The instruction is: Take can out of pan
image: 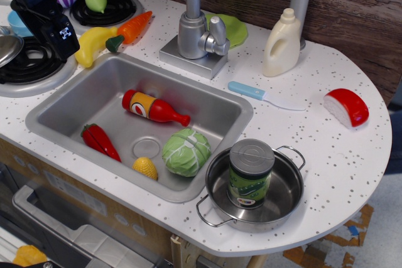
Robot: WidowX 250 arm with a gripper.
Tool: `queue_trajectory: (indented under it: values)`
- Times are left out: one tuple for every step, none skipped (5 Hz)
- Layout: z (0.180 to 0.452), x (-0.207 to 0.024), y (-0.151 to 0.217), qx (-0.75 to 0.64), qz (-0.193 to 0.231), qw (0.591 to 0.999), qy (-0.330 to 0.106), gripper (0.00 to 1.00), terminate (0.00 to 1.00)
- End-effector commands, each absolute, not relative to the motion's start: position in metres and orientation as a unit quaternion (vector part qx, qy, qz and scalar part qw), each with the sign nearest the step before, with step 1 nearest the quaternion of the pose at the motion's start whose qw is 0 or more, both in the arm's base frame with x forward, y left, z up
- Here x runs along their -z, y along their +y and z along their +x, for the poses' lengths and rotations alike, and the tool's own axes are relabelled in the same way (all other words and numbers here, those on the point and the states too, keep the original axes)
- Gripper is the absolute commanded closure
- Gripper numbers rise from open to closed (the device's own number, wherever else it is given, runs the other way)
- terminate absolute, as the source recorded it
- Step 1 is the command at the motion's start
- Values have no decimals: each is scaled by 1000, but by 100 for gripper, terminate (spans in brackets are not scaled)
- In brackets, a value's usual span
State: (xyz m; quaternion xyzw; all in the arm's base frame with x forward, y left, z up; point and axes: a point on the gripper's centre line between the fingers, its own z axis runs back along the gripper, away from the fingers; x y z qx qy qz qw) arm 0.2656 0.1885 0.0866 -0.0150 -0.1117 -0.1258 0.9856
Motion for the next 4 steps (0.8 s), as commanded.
queue_trajectory:
  values:
    - [266,-87,188,126,-15,986,-112,0,0]
    - [275,-107,139,86,-20,992,-90,0,0]
    - [280,-114,90,37,-13,995,-93,0,0]
    - [284,-117,41,-1,-31,995,-93,0,0]
